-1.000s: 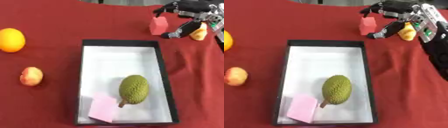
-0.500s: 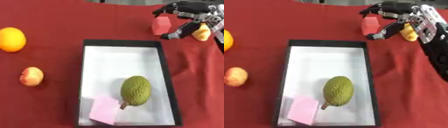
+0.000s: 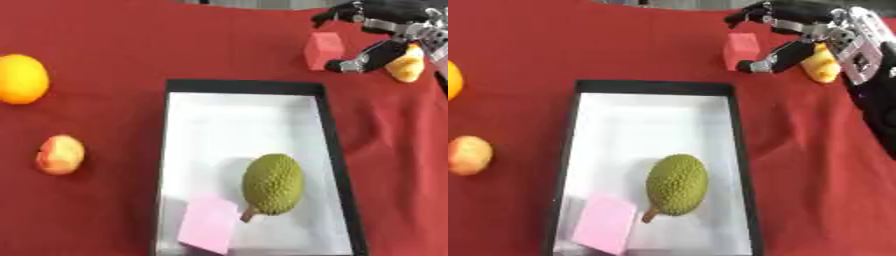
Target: Pick up objects on the table and place them in the box.
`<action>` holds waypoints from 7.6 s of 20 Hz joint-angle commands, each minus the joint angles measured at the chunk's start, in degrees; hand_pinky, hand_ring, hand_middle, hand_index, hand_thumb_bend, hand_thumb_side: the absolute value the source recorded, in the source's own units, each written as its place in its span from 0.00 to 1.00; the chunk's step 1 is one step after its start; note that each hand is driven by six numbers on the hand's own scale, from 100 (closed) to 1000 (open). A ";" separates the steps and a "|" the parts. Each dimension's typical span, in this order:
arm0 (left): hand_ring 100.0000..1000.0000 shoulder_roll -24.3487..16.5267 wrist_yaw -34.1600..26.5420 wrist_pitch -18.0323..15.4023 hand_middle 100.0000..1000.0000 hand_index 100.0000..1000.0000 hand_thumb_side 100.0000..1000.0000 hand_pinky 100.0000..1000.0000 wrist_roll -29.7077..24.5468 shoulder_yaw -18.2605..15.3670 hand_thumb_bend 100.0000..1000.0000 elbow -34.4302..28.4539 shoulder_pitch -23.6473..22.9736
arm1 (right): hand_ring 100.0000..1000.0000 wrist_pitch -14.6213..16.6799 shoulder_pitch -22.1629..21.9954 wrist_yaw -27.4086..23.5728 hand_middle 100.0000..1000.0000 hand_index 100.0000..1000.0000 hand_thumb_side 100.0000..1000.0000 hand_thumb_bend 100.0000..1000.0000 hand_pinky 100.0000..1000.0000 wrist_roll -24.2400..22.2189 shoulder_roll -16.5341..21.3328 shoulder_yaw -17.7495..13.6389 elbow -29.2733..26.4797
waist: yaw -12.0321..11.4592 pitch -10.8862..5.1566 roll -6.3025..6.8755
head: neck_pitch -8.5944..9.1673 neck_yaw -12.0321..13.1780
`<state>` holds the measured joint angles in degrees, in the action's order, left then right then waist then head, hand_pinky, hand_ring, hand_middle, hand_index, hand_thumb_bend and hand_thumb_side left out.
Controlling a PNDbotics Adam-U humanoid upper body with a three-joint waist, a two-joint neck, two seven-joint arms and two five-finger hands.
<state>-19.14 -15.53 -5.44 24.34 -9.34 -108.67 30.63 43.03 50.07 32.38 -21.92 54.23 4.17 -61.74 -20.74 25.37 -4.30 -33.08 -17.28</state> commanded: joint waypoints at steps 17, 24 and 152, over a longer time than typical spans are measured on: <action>0.76 -0.70 -0.31 0.16 0.61 0.74 0.64 0.72 -0.74 0.38 0.00 -0.51 1.63 | 0.93 -0.96 0.19 1.55 0.85 1.00 0.67 0.33 0.95 3.20 3.59 -2.41 2.15 | -1.03 -0.33 -0.19 | 2.34 -1.29; 0.76 -0.69 -0.31 0.26 0.61 0.73 0.64 0.72 -1.00 0.60 0.00 -0.50 1.92 | 0.93 -2.16 -0.12 1.93 0.85 1.00 0.67 0.33 0.95 5.56 4.05 -2.84 2.99 | -1.36 -0.11 -0.40 | 2.79 -1.69; 0.76 -9.68 2.35 1.56 0.59 0.73 0.63 0.74 2.22 -7.89 0.00 0.32 -7.24 | 0.47 -6.35 -14.53 2.92 0.31 0.57 0.68 0.31 0.65 12.54 -5.70 11.00 -45.09 | 4.15 -8.63 -1.67 | -6.69 0.19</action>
<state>-26.84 -13.51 -3.68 26.57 -17.09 -107.94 23.12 36.42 34.78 34.96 -9.17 47.80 15.40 -106.97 -16.57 18.30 -6.47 -39.76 -16.85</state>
